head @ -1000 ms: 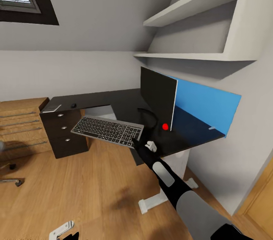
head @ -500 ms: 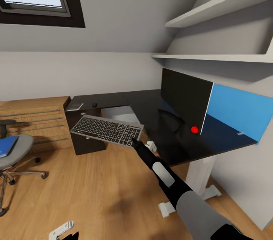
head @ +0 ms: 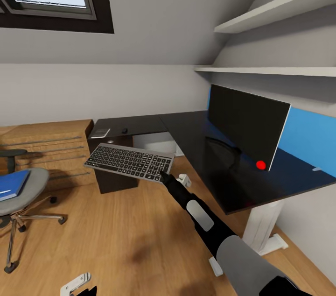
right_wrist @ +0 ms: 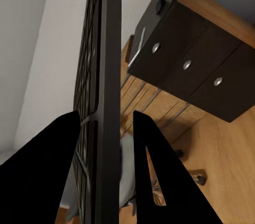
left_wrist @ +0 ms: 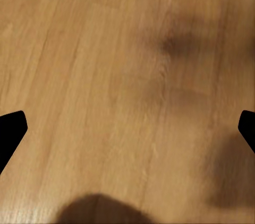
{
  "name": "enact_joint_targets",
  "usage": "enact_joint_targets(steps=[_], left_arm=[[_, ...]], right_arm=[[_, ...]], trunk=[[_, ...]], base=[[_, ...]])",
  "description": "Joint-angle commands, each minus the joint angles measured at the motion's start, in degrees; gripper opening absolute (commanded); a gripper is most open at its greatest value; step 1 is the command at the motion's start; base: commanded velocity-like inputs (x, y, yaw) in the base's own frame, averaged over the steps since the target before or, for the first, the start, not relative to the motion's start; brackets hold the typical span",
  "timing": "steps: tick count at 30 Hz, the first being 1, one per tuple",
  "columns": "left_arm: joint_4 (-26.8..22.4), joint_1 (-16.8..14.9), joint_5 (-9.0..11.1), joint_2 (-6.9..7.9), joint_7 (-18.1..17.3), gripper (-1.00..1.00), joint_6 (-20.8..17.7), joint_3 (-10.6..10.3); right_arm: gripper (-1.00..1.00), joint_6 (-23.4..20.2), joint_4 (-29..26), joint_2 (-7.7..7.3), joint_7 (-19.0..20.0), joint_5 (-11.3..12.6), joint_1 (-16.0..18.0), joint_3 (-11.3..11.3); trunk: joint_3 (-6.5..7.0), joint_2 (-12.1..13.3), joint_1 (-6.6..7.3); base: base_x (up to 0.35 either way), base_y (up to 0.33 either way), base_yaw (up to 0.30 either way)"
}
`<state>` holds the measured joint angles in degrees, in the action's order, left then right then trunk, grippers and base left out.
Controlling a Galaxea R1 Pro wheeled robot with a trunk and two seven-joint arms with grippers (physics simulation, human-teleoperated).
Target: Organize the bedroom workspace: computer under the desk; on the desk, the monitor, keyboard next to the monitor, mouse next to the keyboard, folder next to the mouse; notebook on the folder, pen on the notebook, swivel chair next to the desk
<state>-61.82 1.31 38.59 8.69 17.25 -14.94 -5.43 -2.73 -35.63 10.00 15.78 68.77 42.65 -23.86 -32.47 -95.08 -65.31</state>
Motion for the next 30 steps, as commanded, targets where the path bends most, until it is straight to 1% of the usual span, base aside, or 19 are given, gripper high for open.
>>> enact_joint_targets(steps=[1,3,4,5,6,8,13,14,15,18,24,26,27,28,29,30], left_arm=[[-0.14,0.01,0.52,0.07,0.5,1.0,-0.09,-0.18],[-0.14,0.01,0.52,0.06,0.5,1.0,-0.12,-0.18],[-0.14,0.01,0.52,0.03,0.5,1.0,-0.12,-0.19],[-0.14,0.01,0.52,0.02,0.5,1.0,-0.15,-0.22],[-0.13,0.01,0.52,0.02,0.5,1.0,-0.15,-0.24],[-0.12,0.01,0.49,0.01,0.5,1.0,-0.16,-0.27],[-0.09,0.01,0.22,0.01,0.5,1.0,-0.17,-0.47],[-0.08,0.01,-0.11,0.01,0.5,1.0,-0.18,-0.6],[0.01,0.01,-1.36,0.01,0.56,1.0,-0.18,-0.85],[0.16,0.01,-1.41,0.01,0.58,1.0,-0.18,-0.96],[0.2,0.01,-1.35,-0.03,0.65,1.0,-0.26,-0.98],[0.21,0.01,-1.34,-0.05,0.66,1.0,-0.26,-0.98],[0.25,0.01,-1.33,-0.07,0.67,1.0,-0.26,-0.98],[0.26,0.01,-1.33,-0.07,0.69,1.0,-0.26,-0.98],[0.28,0.01,-1.33,-0.07,0.71,1.0,-0.27,-0.98],[0.29,0.01,-1.33,-0.08,0.71,1.0,-0.27,-0.98]], right_arm=[[-1.0,-0.19,0.04,0.0,0.22,0.67,0.05,-0.06],[-1.0,-0.13,0.04,0.0,0.25,0.75,0.03,-0.05],[-1.0,-0.02,0.04,0.0,0.93,0.79,0.03,-0.03],[-1.0,0.05,0.07,0.0,2.73,0.82,0.02,0.01],[-1.0,0.06,0.09,0.0,3.68,0.83,0.03,0.02],[-1.0,0.03,0.19,0.0,4.8,0.83,0.04,0.04],[-1.0,0.06,0.26,0.0,5.3,0.86,0.04,0.04],[-1.0,0.07,0.27,0.0,5.34,0.85,0.03,0.04],[-1.0,0.16,0.3,0.0,5.34,0.84,0.02,0.12],[-1.0,0.18,0.23,0.0,5.33,0.84,0.03,0.13],[-1.0,0.36,0.24,0.0,5.26,0.86,-0.01,0.16],[-1.0,1.01,0.25,0.0,5.01,0.81,0.03,0.21],[-1.0,3.18,0.23,0.0,3.85,0.77,0.05,0.27],[-1.0,3.93,0.23,0.0,3.48,0.77,0.05,0.28],[-1.0,6.68,0.22,0.0,2.28,0.76,0.06,0.29],[-1.0,12.02,0.21,0.0,1.17,0.77,0.03,0.3]], trunk=[[-0.05,-0.03,0.0],[-0.05,-0.03,0.0],[-0.05,-0.03,0.0],[-0.05,-0.03,0.0],[-0.05,-0.03,0.0],[-0.05,-0.03,0.0],[-0.05,-0.03,0.0],[-0.05,-0.03,0.0],[-0.05,-0.03,0.0],[-0.05,-0.03,0.0],[-0.05,-0.03,0.0],[-0.05,-0.03,0.0],[-0.05,-0.03,0.0],[-0.05,-0.03,0.0],[-0.05,-0.03,0.0],[-0.05,-0.03,0.0]], base=[[0.02,0.03,0.0],[0.012,0.017,0.0],[0.004,0.006,0.0],[0.002,0.003,0.0],[0.001,0.002,0.0],[0.003,0.0,0.0],[0.143,0.0,0.0],[0.273,0.0,0.0],[0.321,0.0,0.0],[0.179,0.0,0.0],[0.023,0.0,0.0],[0.004,0.0,0.0],[0.001,0.0,0.0],[0.001,0.0,0.0],[0.0,0.0,0.0],[0.0,0.0,0.0]])
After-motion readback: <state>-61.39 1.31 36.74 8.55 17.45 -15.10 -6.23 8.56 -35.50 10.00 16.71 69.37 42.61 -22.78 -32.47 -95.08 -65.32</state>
